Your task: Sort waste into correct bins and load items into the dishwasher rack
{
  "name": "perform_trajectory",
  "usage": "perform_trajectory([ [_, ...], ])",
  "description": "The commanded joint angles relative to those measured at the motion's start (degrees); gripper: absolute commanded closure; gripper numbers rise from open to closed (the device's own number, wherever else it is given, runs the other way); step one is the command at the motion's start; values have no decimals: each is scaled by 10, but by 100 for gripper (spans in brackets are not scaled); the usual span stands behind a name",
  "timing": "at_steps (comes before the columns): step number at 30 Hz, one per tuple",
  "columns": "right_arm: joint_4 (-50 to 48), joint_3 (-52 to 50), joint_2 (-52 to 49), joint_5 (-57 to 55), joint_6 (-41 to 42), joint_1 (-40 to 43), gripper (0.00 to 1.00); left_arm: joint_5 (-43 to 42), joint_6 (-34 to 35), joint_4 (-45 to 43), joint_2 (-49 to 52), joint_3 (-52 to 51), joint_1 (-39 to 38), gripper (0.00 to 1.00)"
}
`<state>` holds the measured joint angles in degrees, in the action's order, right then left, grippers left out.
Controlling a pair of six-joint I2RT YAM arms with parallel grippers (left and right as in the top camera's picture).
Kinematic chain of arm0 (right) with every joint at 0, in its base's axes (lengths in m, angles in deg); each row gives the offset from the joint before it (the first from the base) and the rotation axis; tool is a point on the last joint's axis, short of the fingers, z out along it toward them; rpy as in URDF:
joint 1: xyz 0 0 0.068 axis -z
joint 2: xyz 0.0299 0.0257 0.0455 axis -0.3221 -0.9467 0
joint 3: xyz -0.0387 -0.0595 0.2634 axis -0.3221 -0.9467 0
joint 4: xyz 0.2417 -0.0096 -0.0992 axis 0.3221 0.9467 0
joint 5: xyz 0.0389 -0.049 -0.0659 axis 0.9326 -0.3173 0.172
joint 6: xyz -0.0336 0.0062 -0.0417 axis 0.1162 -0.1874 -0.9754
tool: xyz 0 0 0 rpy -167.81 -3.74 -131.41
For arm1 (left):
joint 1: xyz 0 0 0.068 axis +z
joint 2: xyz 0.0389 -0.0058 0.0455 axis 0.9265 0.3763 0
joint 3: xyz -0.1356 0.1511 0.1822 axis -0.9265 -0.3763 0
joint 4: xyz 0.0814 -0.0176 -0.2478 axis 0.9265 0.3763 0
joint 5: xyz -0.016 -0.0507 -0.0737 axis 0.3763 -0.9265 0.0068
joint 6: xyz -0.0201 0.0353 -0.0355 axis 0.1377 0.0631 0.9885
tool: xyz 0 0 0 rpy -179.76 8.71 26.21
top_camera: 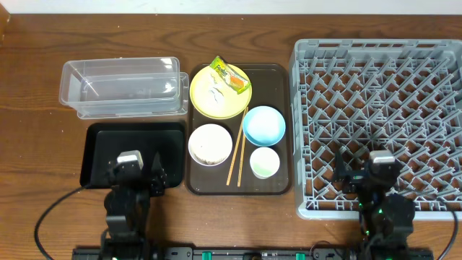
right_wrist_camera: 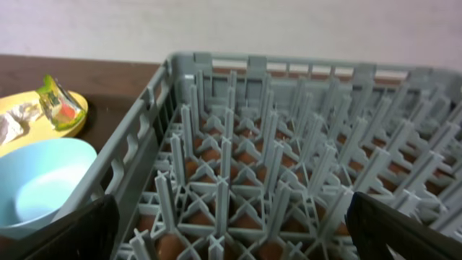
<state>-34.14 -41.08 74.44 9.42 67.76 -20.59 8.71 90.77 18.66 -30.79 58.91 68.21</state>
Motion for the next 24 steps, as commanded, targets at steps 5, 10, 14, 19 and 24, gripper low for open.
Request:
perform_trajectory([
  [5, 114, 174, -186, -13, 20, -5, 1, -16, 36, 124, 194, 204, 3, 23],
  [10, 257, 312, -335, -6, 20, -5, 1, -71, 36, 267, 352, 363, 2, 23],
  [14, 377, 420, -444, -7, 19, -5, 1, -80, 36, 417, 475, 500, 3, 23],
  [19, 443, 497, -522, -2, 20, -5, 1, -121, 38, 486, 551, 576, 3, 23],
  [24, 437, 506, -532, 6, 20, -5, 1, -175, 45, 408, 568, 576, 2, 23],
])
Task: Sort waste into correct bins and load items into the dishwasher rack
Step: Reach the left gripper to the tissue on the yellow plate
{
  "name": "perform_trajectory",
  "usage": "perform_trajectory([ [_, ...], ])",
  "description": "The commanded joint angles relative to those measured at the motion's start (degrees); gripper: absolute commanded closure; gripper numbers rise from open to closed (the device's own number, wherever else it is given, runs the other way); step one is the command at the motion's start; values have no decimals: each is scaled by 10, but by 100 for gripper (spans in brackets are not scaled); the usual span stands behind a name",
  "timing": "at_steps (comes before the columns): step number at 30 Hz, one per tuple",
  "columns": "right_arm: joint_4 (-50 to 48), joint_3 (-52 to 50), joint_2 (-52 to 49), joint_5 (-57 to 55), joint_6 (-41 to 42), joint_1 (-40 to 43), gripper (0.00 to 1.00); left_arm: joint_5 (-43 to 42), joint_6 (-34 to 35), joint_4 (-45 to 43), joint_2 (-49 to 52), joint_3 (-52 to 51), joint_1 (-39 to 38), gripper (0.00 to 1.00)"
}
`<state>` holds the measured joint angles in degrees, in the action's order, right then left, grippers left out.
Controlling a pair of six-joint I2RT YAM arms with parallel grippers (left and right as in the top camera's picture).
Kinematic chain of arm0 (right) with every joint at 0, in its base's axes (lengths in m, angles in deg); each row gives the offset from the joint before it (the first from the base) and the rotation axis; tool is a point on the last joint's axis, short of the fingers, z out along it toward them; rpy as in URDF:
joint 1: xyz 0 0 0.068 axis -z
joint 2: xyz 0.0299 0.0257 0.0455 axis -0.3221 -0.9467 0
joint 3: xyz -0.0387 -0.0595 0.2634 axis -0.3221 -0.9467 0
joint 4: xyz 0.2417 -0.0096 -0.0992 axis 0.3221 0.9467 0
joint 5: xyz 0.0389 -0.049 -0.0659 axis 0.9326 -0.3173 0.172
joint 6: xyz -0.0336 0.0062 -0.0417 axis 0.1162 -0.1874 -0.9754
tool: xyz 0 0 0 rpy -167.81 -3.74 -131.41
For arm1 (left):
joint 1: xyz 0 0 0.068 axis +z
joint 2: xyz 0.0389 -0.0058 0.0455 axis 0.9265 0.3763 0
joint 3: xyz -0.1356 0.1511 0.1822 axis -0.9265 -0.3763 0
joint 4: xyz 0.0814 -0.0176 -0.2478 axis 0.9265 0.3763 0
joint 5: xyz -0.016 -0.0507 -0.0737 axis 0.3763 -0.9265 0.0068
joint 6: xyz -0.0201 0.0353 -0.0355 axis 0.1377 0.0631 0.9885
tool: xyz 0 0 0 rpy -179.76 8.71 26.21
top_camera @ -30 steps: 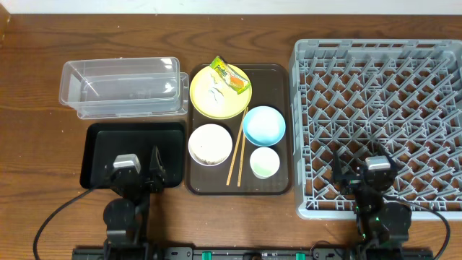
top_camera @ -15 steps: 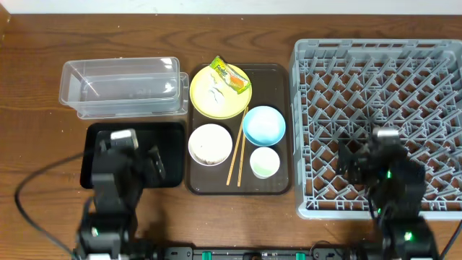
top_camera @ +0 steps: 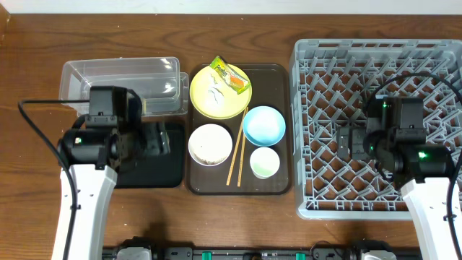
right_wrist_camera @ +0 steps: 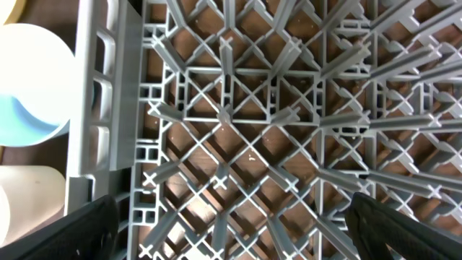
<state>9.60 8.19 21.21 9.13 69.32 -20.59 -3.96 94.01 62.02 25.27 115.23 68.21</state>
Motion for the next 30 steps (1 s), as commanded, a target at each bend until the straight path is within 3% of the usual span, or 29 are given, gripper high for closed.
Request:
perform_trajectory([
  [1, -1, 14, 1, 9, 4, -5, 1, -48, 20, -47, 10, 13, 2, 23],
  [6, -3, 14, 1, 9, 4, -5, 1, -46, 21, -149, 47, 32, -12, 23],
  [17, -3, 14, 0, 9, 4, -5, 1, 18, 20, -336, 231, 95, -115, 23],
  [24, -3, 14, 0, 9, 4, -5, 1, 77, 21, -372, 344, 95, -160, 23],
  [30, -5, 14, 0, 9, 4, -5, 1, 78, 21, -395, 413, 95, -168, 25],
])
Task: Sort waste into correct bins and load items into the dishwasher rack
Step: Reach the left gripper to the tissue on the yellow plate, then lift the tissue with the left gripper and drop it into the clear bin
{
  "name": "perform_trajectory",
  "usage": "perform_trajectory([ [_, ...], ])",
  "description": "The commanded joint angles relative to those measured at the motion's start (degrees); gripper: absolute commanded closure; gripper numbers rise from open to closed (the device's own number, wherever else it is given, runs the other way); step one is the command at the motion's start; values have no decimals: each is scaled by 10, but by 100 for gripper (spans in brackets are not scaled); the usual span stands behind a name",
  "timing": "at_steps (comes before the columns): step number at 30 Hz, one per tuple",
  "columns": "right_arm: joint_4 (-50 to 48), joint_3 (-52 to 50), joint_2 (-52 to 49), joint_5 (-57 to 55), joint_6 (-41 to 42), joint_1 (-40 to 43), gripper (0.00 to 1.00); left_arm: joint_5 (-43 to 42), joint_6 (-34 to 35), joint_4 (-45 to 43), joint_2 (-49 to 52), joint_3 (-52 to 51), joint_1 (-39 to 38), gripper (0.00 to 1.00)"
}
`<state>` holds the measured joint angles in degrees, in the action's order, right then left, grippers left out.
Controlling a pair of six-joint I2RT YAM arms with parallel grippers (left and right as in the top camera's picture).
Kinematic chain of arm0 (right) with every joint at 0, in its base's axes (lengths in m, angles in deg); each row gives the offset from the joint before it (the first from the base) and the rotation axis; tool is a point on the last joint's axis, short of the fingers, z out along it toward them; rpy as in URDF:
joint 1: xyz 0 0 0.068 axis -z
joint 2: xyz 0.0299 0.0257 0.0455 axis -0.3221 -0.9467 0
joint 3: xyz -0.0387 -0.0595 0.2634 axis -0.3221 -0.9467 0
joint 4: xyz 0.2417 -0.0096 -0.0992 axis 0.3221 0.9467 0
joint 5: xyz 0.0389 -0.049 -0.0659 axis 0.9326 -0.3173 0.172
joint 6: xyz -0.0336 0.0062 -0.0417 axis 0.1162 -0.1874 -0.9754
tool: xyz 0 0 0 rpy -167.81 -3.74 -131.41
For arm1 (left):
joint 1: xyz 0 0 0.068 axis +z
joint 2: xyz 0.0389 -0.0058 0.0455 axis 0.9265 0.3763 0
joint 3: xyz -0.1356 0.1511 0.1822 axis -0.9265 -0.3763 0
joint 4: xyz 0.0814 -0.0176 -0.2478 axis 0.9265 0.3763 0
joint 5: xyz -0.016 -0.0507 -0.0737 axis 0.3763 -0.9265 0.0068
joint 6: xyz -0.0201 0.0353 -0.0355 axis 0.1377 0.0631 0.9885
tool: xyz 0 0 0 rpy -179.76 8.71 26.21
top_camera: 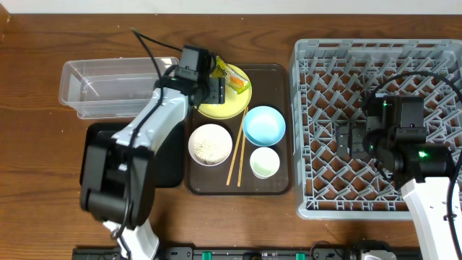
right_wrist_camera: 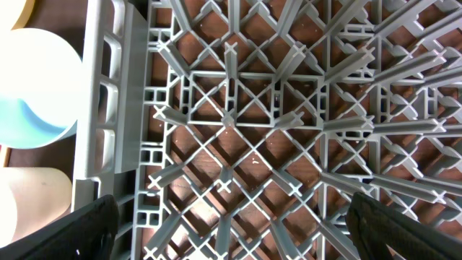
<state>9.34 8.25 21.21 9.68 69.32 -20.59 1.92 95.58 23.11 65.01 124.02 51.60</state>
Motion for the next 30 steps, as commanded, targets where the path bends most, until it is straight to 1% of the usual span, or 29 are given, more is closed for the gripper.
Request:
perform_trajectory([
  [1, -2, 13, 0, 3, 4, -5, 1, 19, 5, -10, 25, 7, -2, 26],
  [5, -2, 13, 0, 3, 4, -5, 1, 19, 5, -19, 56, 7, -2, 28],
  [7, -3, 13, 0, 3, 4, -5, 1, 19, 5, -23, 65, 7, -2, 33],
  [8, -3, 13, 0, 3, 4, -5, 1, 19, 5, -23, 69, 7, -2, 38],
  [11, -2, 13, 0, 3, 4, -5, 1, 13, 5, -23, 70, 7, -2, 58],
  [12, -2, 13, 0, 3, 4, -5, 1, 9, 5, -23, 69, 7, -2, 68],
  [13, -3, 13, 0, 3, 4, -5, 1, 8, 5, -23, 67, 7, -2, 75],
  [15, -4, 13, 0, 3, 4, -5, 1, 8, 5, -22, 62, 7, -2, 86],
  [16, -4, 13, 0, 3, 4, -5, 1, 8, 5, -22, 56, 7, -2, 89],
  [19, -4, 13, 0, 3, 4, -5, 1, 9, 5, -22, 21, 7, -1, 93],
  [21, -4, 13, 0, 3, 4, -5, 1, 12, 5, -18, -14, 7, 1, 94],
  [23, -4, 13, 0, 3, 4, -5, 1, 36, 20, -9, -50, 7, 6, 94],
  [27, -4, 13, 0, 3, 4, -5, 1, 131, 82, 20, -121, 7, 32, 94],
  [30, -5, 13, 0, 3, 4, -5, 1, 169, 150, 39, -143, 7, 62, 94],
])
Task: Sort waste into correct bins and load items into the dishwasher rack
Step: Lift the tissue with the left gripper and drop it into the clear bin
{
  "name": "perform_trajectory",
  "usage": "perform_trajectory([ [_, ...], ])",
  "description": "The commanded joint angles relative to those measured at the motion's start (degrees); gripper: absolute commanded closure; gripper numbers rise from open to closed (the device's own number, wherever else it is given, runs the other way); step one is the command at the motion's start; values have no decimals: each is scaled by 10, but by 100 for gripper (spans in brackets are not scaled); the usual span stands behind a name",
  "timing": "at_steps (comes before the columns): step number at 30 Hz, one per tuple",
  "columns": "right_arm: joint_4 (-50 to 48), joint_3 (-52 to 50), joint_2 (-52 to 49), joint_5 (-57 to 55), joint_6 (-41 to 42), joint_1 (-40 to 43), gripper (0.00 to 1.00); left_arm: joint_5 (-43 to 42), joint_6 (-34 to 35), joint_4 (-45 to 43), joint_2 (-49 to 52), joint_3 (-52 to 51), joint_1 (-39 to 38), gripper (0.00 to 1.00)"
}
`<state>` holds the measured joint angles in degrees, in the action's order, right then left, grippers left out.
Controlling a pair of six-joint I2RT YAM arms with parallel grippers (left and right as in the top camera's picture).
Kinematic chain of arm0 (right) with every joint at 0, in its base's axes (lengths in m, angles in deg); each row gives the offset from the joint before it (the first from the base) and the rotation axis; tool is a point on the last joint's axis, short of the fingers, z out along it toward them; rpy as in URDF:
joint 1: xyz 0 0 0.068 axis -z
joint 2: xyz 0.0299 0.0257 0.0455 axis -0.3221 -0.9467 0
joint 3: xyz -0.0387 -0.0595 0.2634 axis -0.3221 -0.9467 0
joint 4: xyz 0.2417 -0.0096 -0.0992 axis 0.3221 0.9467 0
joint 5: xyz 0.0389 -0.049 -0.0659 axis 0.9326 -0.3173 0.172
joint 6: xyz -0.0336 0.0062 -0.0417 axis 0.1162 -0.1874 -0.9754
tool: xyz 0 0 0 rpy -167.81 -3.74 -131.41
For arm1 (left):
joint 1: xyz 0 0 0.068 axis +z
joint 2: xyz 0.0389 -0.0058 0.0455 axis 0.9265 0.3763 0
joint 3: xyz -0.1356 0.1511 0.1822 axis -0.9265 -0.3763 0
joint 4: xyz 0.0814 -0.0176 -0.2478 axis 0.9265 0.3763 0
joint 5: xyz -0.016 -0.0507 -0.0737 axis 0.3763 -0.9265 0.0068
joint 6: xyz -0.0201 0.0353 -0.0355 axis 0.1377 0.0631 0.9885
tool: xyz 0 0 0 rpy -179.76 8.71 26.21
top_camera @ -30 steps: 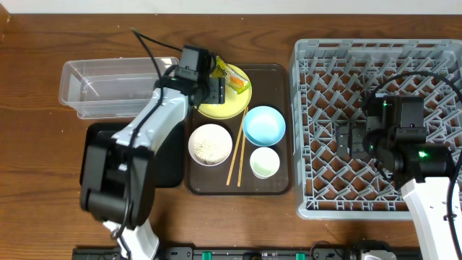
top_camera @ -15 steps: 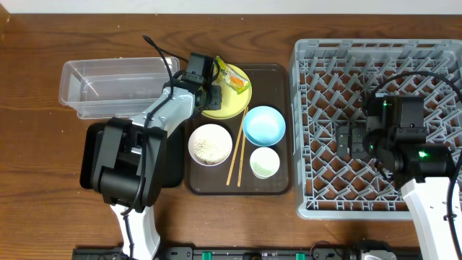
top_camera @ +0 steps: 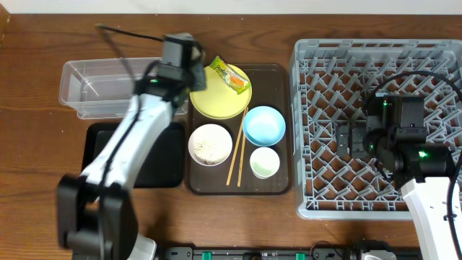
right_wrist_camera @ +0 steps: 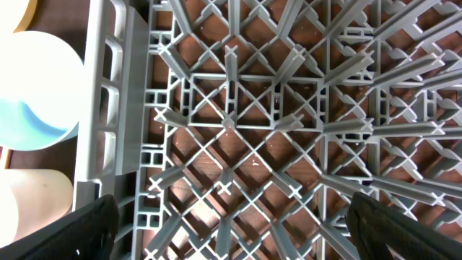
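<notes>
A yellow plate [top_camera: 220, 101] on the brown tray [top_camera: 281, 76] carries a green-orange wrapper [top_camera: 229, 76]. Below it sit a white bowl [top_camera: 210, 144], a blue bowl [top_camera: 263, 125], a small cup [top_camera: 264, 162] and chopsticks [top_camera: 237, 148]. My left gripper [top_camera: 191, 71] hovers at the plate's left rim beside the clear bin [top_camera: 115, 87], blurred by motion, so its jaws cannot be read. Over the left part of the grey dishwasher rack [top_camera: 375, 50], my right gripper [top_camera: 346, 139] is open and empty [right_wrist_camera: 231, 231]. The rack wall [right_wrist_camera: 115, 108], blue bowl [right_wrist_camera: 29, 87] and cup [right_wrist_camera: 29, 206] show beneath it.
A black bin [top_camera: 170, 162] lies in front of the clear bin, left of the tray. The left arm stretches diagonally across it. The rack fills the right side of the table, its upright tines under my right gripper.
My left gripper has shifted left from over the plate to its left rim, near the clear bin. The crumpled white scrap no longer shows on the plate. The right arm has not moved.
Both arms sat low at the table's front edge. Then the left rose over the black bin and the right over the rack, looking straight down. The left then reached the yellow plate, and now stands at its left rim.
</notes>
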<state>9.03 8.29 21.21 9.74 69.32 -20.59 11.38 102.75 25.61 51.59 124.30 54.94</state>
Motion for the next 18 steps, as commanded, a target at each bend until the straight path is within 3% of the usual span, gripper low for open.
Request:
perform_trajectory([
  [1, -2, 13, 0, 3, 4, -5, 1, 75, 96, 19, -10, 4, 38, 94],
  [4, -2, 13, 0, 3, 4, -5, 1, 75, 147, 39, -5, 2, 63, 92],
  [8, -2, 13, 0, 3, 4, -5, 1, 69, 169, 54, 5, 1, 80, 71],
  [9, -2, 13, 0, 3, 4, -5, 1, 68, 169, 52, 5, 1, 80, 60],
  [10, -2, 13, 0, 3, 4, -5, 1, 68, 168, 50, 4, 1, 80, 56],
  [16, -4, 13, 0, 3, 4, -5, 1, 16, 122, 3, -1, 1, 47, 48],
  [18, -4, 12, 0, 3, 4, -5, 1, 12, 98, -15, -1, 1, 28, 39],
])
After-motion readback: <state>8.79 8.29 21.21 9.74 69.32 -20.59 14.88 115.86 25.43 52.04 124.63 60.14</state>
